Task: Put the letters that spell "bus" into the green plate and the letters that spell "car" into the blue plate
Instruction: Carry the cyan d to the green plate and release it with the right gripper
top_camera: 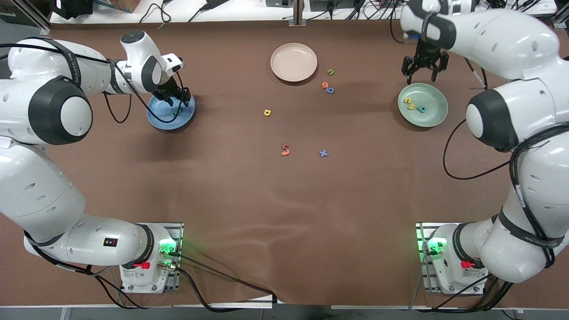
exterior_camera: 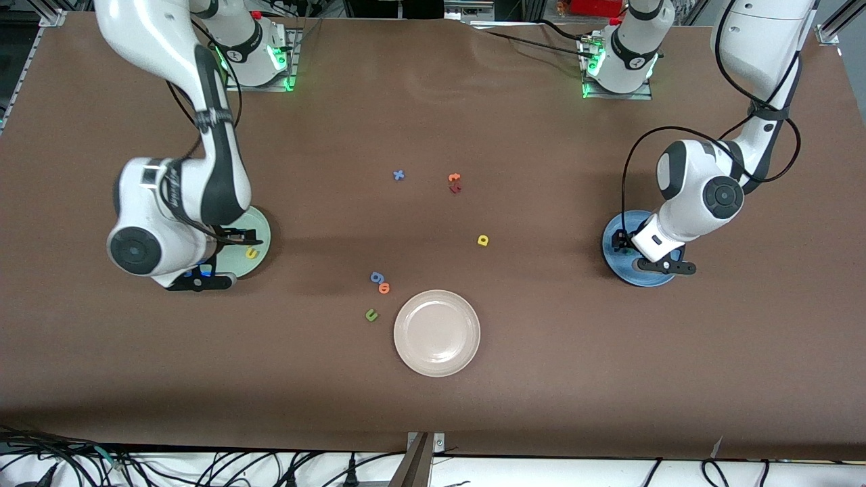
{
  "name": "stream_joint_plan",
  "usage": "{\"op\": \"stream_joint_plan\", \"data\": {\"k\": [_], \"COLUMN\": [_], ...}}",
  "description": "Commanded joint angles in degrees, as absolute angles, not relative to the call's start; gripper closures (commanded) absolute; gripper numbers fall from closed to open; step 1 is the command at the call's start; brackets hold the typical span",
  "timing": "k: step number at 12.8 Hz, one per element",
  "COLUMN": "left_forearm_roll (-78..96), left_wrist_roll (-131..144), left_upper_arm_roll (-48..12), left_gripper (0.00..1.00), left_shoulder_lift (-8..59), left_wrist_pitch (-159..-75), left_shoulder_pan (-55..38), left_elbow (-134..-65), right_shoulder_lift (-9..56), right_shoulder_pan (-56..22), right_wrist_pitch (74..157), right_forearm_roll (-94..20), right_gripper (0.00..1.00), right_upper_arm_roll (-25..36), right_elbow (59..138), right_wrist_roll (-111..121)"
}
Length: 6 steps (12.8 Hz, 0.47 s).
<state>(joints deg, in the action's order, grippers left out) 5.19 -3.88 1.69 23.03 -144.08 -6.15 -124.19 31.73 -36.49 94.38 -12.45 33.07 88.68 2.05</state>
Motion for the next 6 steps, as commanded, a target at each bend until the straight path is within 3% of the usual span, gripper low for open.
{"op": "stream_joint_plan", "data": {"k": [1,6], "left_forearm_roll": [7.0,6.9], "left_wrist_roll": [-0.6,16.7], "left_upper_arm_roll": [1.4,-2.3], "left_gripper": [0.09,0.1], "left_shoulder_lift": [23.2,23.3], "left_wrist_pitch": [-143.5,-143.3], "left_shoulder_pan": [-8.6,-13.1], "left_elbow": [-122.8,-121.1], "right_shoulder_lift": [27.8,20.1], "right_shoulder_pan": [-36.4,-36.4], "right_wrist_pitch": [87.5,90.8], "right_forearm_roll": [-12.6,-14.6], "right_gripper": [0.0,0.0], "right_upper_arm_roll": [32.6,32.6], "right_elbow": [82.2,81.5], "right_wrist_roll": [1.6,1.7]}}
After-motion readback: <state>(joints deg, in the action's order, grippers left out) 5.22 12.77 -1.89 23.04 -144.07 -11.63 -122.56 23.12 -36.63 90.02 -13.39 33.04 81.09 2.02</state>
